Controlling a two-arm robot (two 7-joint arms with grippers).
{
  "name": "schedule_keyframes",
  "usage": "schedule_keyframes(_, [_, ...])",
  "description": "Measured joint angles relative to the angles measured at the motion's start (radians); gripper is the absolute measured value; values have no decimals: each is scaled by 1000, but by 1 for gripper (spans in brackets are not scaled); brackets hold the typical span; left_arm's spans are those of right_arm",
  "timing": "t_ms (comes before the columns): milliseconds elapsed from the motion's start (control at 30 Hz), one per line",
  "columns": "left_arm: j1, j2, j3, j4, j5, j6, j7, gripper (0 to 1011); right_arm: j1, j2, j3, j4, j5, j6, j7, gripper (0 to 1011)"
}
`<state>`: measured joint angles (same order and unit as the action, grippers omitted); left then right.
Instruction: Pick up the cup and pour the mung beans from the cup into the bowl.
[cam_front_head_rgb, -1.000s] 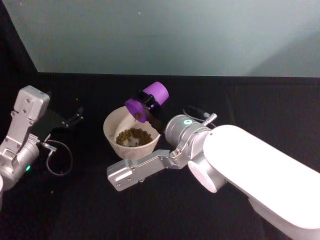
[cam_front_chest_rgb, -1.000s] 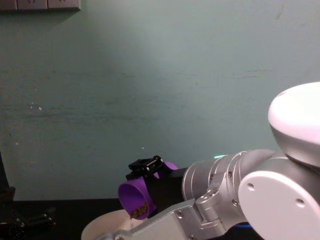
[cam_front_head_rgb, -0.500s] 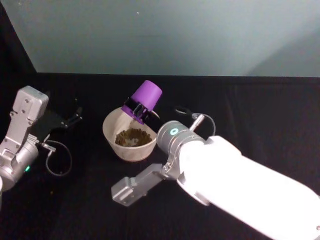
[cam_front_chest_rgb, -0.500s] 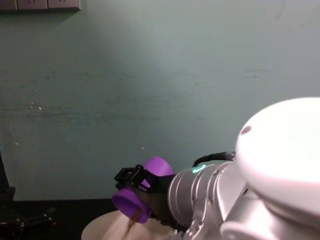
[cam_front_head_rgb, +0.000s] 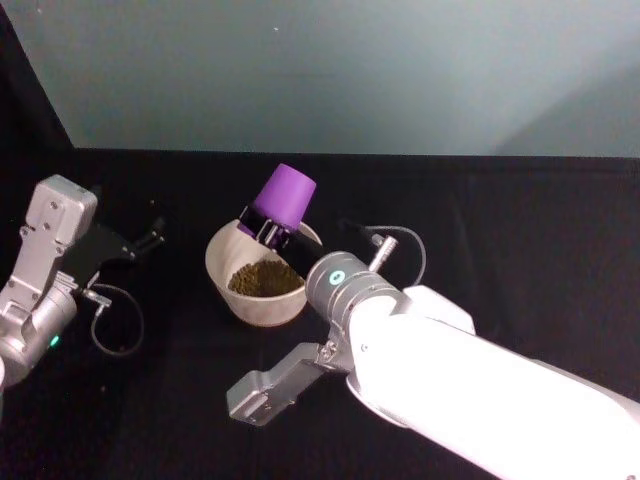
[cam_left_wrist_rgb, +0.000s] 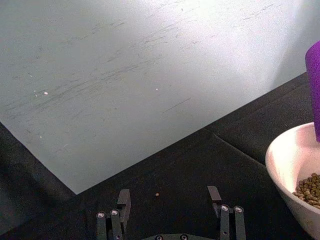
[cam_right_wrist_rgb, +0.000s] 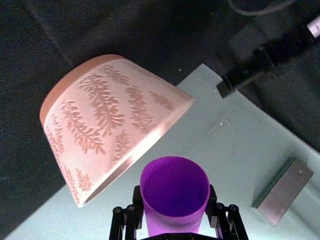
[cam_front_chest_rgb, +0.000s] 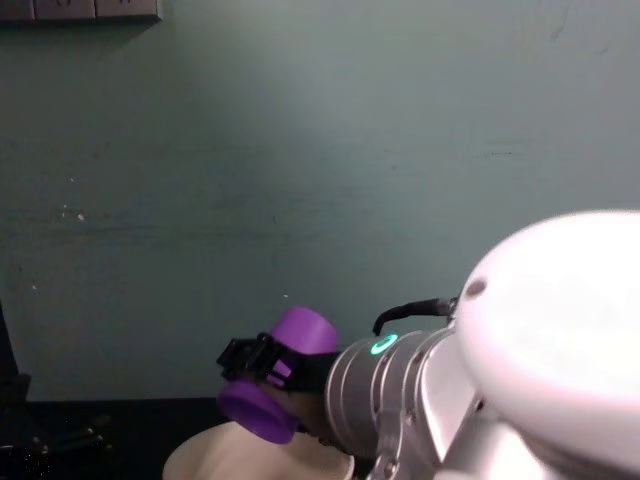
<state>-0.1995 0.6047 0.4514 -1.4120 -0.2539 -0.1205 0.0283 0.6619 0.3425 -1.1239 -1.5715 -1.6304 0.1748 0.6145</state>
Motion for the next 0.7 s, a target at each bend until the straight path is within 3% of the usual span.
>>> schedule_keyframes(167, [0, 0, 0, 0, 0, 0, 0, 1000, -46, 4, 94, -32, 134, 20, -46, 726])
schedule_keyframes(267, [0, 0, 0, 0, 0, 0, 0, 1000, -96, 10, 200, -75, 293, 32, -101, 726])
schedule_keyframes(367, [0, 0, 0, 0, 0, 0, 0, 1000, -130, 12, 275, -104, 410, 33, -138, 726])
schedule_keyframes(400, [0, 0, 0, 0, 0, 0, 0, 1000, -156, 12, 329, -123, 493, 30, -160, 726])
schedule_keyframes(467, [0, 0, 0, 0, 0, 0, 0, 1000, -186, 9, 388, -139, 584, 21, -186, 726])
schedule_keyframes(500, [0, 0, 0, 0, 0, 0, 0, 1000, -213, 4, 442, -152, 671, 10, -208, 726])
schedule_keyframes(567, [0, 0, 0, 0, 0, 0, 0, 1000, -242, -3, 495, -162, 761, -4, -229, 726])
schedule_keyframes(600, [0, 0, 0, 0, 0, 0, 0, 1000, -267, -11, 540, -168, 839, -19, -242, 726])
schedule_keyframes(667, [0, 0, 0, 0, 0, 0, 0, 1000, -291, -19, 583, -173, 921, -33, -250, 726])
schedule_keyframes(700, [0, 0, 0, 0, 0, 0, 0, 1000, -313, -27, 621, -175, 994, -45, -252, 724])
